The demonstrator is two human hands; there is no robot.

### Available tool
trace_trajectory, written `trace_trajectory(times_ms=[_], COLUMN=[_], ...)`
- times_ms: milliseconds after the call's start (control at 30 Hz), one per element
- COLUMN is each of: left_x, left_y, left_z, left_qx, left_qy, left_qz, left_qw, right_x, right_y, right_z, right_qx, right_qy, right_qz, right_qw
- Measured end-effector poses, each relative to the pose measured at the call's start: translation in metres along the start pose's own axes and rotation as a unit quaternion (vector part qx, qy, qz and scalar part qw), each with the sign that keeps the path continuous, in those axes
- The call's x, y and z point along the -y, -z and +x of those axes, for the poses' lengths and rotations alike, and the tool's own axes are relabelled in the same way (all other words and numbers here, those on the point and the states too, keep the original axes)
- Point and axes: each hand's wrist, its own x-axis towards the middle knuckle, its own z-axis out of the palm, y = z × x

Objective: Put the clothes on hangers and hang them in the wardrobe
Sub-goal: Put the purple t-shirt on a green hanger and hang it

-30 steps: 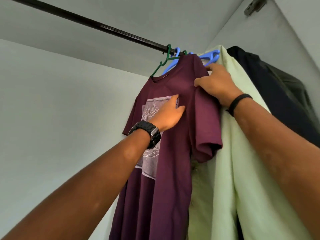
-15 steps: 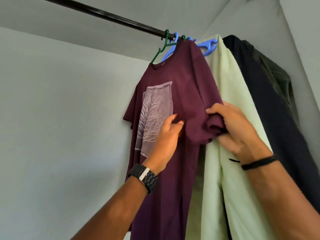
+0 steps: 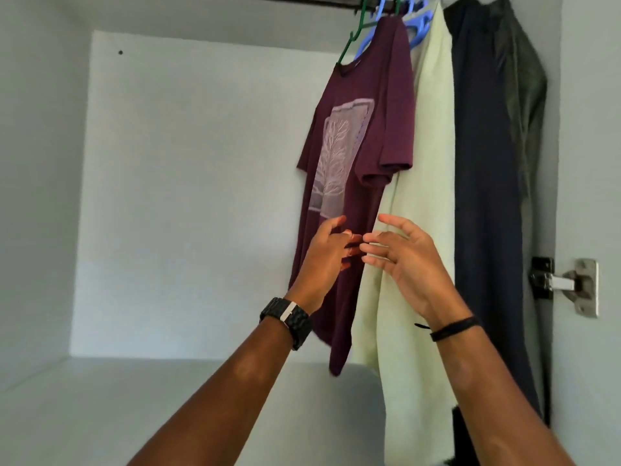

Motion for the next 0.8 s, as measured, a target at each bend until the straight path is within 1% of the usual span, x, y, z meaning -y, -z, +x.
trace_trajectory(times_ms=[133,300,467,567,633,700,767,800], left_x=[0.006,0.009,0.002,-0.01,-0.021,-0.038,-0.06,-0.067], left_y=[0.003,0.034,0.084,0.114,0.128,0.143,0.153,0.155], left_z=[-0.077,-0.198,-0.328,-0.418,-0.469,-0.529,-0.591,-0.614], left_qx=[-0.048,-0.128,-0.227,-0.303,-0.352,-0.418,-0.482,-0.506], left_qy=[0.025,0.088,0.168,0.213,0.244,0.274,0.304,0.313], left_qz=[0.052,0.068,0.08,0.103,0.106,0.115,0.124,0.122], left_qw=[0.997,0.985,0.956,0.923,0.897,0.859,0.812,0.794], right_x=[-0.016,-0.038,-0.068,-0.082,-0.088,-0.088,-0.083,-0.081], right_y=[-0.007,-0.042,-0.102,-0.151,-0.178,-0.212,-0.246,-0.257], right_z=[-0.061,-0.145,-0.244,-0.319,-0.362,-0.413,-0.472,-0.495], right_qx=[0.026,0.08,0.181,0.271,0.315,0.373,0.429,0.448], right_qy=[-0.059,-0.115,-0.21,-0.28,-0.312,-0.35,-0.383,-0.389], right_qz=[0.018,0.051,0.077,0.088,0.097,0.096,0.094,0.088], right_qw=[0.998,0.989,0.958,0.917,0.891,0.854,0.813,0.8])
